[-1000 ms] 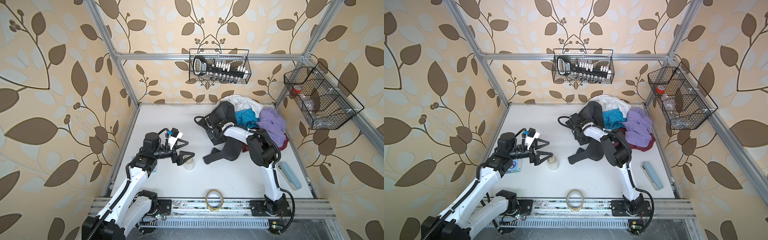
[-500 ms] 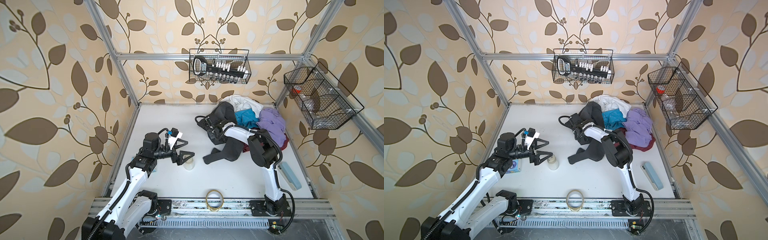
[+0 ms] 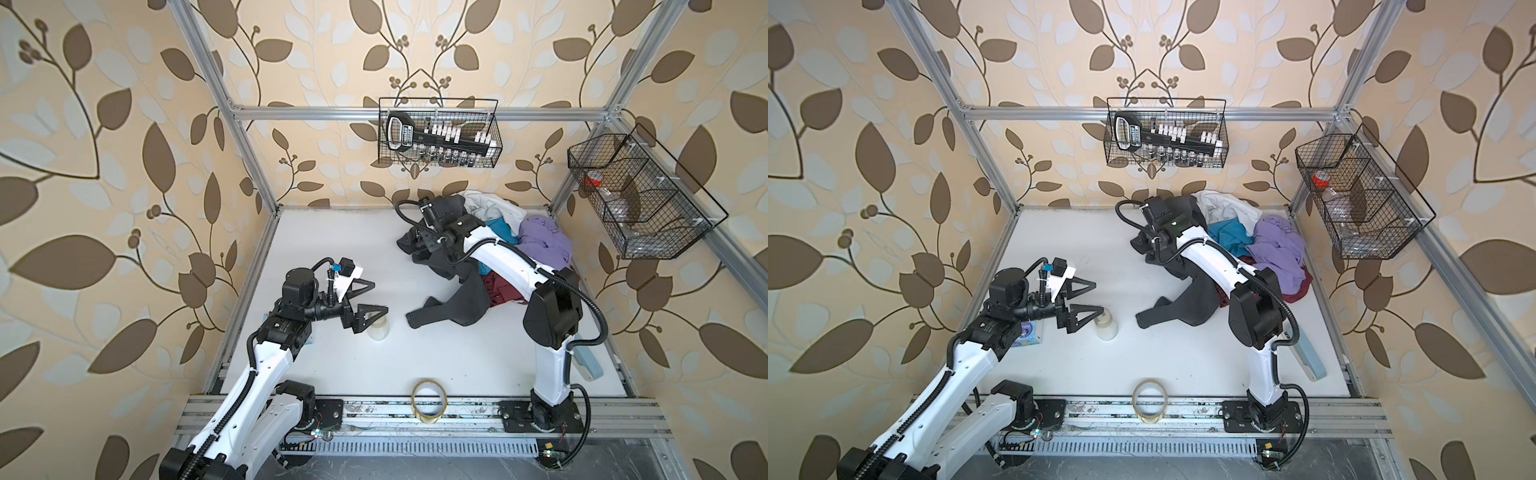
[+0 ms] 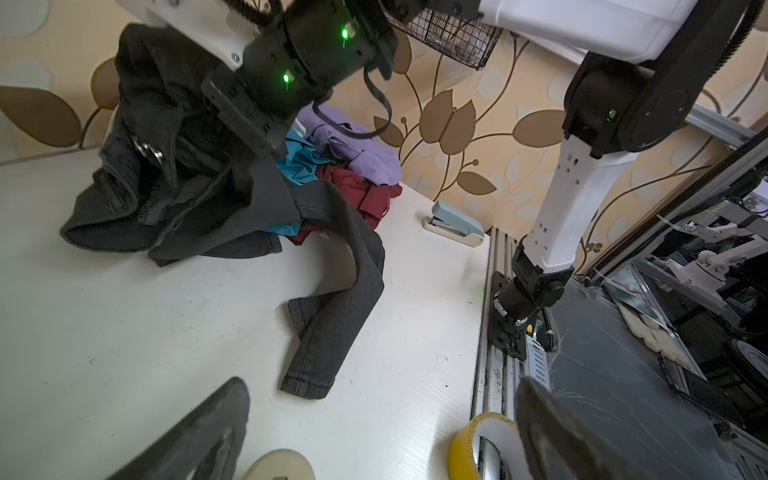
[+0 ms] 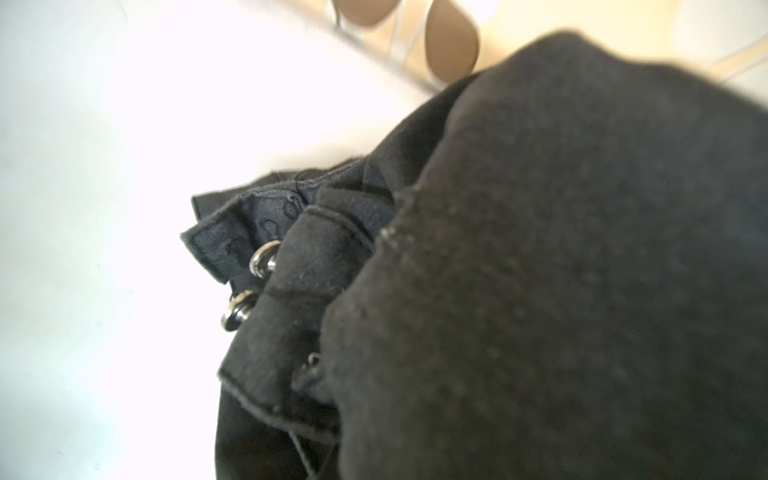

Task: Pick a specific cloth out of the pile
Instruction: 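Lift the jeans with the right gripper and swing them away from the pile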

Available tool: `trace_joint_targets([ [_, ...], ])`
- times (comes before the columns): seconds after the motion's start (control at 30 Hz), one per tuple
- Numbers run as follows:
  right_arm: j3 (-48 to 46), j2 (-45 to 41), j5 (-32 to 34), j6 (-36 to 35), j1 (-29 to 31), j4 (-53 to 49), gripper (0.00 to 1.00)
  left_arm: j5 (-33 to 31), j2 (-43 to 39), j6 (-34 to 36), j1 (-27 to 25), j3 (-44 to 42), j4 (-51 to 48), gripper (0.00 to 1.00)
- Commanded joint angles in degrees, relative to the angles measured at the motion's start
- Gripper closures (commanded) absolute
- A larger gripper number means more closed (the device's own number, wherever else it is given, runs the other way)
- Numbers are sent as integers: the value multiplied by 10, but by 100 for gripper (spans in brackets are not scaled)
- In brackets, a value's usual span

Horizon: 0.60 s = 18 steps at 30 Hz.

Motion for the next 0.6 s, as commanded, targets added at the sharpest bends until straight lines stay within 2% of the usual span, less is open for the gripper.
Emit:
trace_joint_targets([
  [0.0,70,-39,43,-24,-1,-1,100,1,-11,11,-7,-4,10,1],
  [0.27,247,-35,39,-49,-5,12,100,-7,-21,9,-8,-6,11,1],
  [0.57,291,-60,-26,-52,-5,177,100,-18,-29,6,-7,-9,12,1],
])
